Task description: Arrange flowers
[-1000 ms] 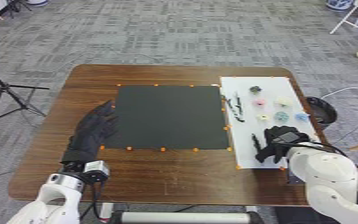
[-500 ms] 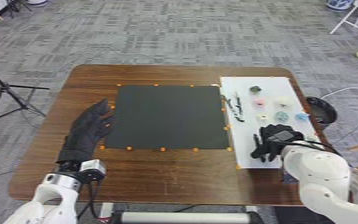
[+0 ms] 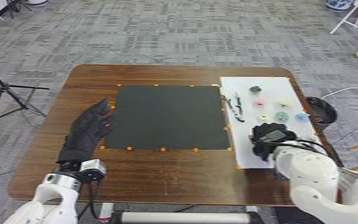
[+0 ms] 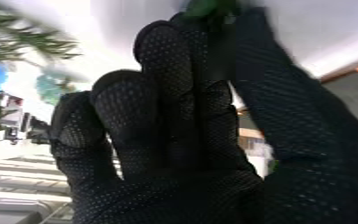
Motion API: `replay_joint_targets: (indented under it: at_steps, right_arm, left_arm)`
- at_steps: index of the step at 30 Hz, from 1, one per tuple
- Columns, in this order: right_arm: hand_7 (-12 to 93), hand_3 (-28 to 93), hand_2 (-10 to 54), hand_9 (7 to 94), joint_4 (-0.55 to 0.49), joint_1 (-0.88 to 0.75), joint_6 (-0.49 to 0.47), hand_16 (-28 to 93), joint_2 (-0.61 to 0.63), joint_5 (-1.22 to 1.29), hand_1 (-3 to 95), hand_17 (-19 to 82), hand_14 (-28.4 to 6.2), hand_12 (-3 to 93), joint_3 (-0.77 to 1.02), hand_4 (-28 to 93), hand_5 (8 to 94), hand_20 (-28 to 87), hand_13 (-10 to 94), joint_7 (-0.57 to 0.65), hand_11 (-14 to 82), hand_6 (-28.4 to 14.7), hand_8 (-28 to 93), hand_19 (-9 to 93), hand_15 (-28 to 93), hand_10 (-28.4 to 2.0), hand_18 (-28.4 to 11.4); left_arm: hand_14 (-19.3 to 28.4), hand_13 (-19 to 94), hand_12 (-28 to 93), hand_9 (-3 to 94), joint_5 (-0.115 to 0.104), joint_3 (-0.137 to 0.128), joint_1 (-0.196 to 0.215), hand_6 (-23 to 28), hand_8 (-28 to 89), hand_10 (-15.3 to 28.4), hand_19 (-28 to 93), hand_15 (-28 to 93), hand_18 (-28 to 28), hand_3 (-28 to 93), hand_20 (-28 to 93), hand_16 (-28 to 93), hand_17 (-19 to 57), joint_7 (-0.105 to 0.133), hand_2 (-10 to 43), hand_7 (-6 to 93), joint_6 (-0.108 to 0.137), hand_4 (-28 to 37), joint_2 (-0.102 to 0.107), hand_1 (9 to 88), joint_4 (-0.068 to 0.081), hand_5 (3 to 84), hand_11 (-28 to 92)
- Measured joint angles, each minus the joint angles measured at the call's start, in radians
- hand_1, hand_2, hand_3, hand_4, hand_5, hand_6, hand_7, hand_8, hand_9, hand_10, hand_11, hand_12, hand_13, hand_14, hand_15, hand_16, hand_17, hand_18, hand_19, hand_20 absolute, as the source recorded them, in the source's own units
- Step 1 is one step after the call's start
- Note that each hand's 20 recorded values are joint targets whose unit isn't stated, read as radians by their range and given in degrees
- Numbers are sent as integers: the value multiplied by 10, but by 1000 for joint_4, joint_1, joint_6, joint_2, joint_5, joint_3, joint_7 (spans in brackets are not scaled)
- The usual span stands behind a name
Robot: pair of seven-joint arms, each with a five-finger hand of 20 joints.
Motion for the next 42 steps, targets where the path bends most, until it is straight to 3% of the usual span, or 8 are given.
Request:
replay_joint_targets:
  at_steps: [7, 13, 22, 31, 34, 36, 39, 42]
  right_arm:
    - [484, 817, -91, 768, 5, -29, 46, 345, -7, -24, 453, 379, -101, 538, 12, -216, 711, 486, 704, -30, 479, -12, 211, 932, 808, -110, -222]
    - [580, 836, -27, 772, 10, -70, 121, 368, 4, -29, 369, 415, -101, 543, 29, -85, 676, 598, 728, -49, 581, -11, 292, 932, 856, -115, -226]
    - [597, 841, 16, 776, 24, -133, 190, 381, -11, 103, 338, 438, -98, 554, 185, -45, 665, 638, 742, -60, 607, -19, 344, 932, 869, -115, -218]
    - [572, 835, 2, 783, 36, 1, 434, 384, -68, 463, 354, 460, -93, 554, 191, -38, 684, 661, 759, -112, 594, -29, 342, 932, 859, -116, -216]
    - [554, 826, -4, 782, 88, 104, 474, 387, -129, 626, 368, 452, -100, 558, 113, -41, 689, 661, 753, -150, 582, -37, 344, 932, 856, -123, -220]
    - [544, 820, -6, 780, 143, 165, 483, 387, -189, 713, 375, 450, -102, 557, 67, -45, 691, 659, 750, -159, 577, -39, 346, 932, 855, -126, -219]
    - [531, 803, -9, 775, 238, 245, 486, 384, -287, 828, 398, 449, -102, 556, 1, -49, 692, 656, 749, -164, 569, -41, 347, 932, 852, -129, -218]
    - [520, 778, -7, 776, 328, 323, 483, 379, -376, 898, 415, 450, -103, 540, -90, -34, 693, 652, 750, -166, 572, -39, 348, 932, 851, -128, -217]
  left_arm:
    - [144, 140, 191, 154, -3, -18, 8, 27, -98, 107, 400, 257, 184, 651, 84, 22, -82, 8, -77, 207, 10, -221, -1, 305, -2, 238, 217]
    - [145, 139, 192, 154, -6, -19, 7, 28, -98, 108, 399, 256, 184, 652, 85, 23, -82, 12, -77, 206, 13, -222, 8, 304, -2, 239, 219]
    - [146, 138, 192, 156, -7, -20, -26, 30, -94, 111, 398, 253, 183, 648, 86, 24, -82, 10, -72, 196, 8, -220, 81, 302, 3, 241, 212]
    - [149, 139, 194, 157, -34, -24, -99, 32, -87, 114, 398, 252, 183, 643, 88, 26, -82, 28, -70, 186, -6, -216, 141, 302, 14, 244, 207]
    - [150, 137, 194, 157, -95, 6, -150, 33, -85, 116, 398, 250, 183, 639, 88, 26, -82, 38, -66, 182, -45, -213, 175, 301, 35, 244, 201]
    - [151, 136, 196, 157, -134, 52, -206, 34, -82, 116, 397, 248, 183, 638, 88, 27, -82, 44, -66, 178, -76, -210, 204, 301, 57, 245, 196]
    - [153, 131, 198, 155, -141, 129, -299, 36, -78, 119, 395, 241, 183, 639, 89, 28, -85, 46, -63, 171, -97, -206, 242, 298, 86, 245, 189]
    - [160, 125, 205, 155, -136, 172, -373, 37, -71, 121, 388, 229, 183, 637, 93, 37, -90, 46, -61, 162, -101, -202, 262, 298, 98, 246, 178]
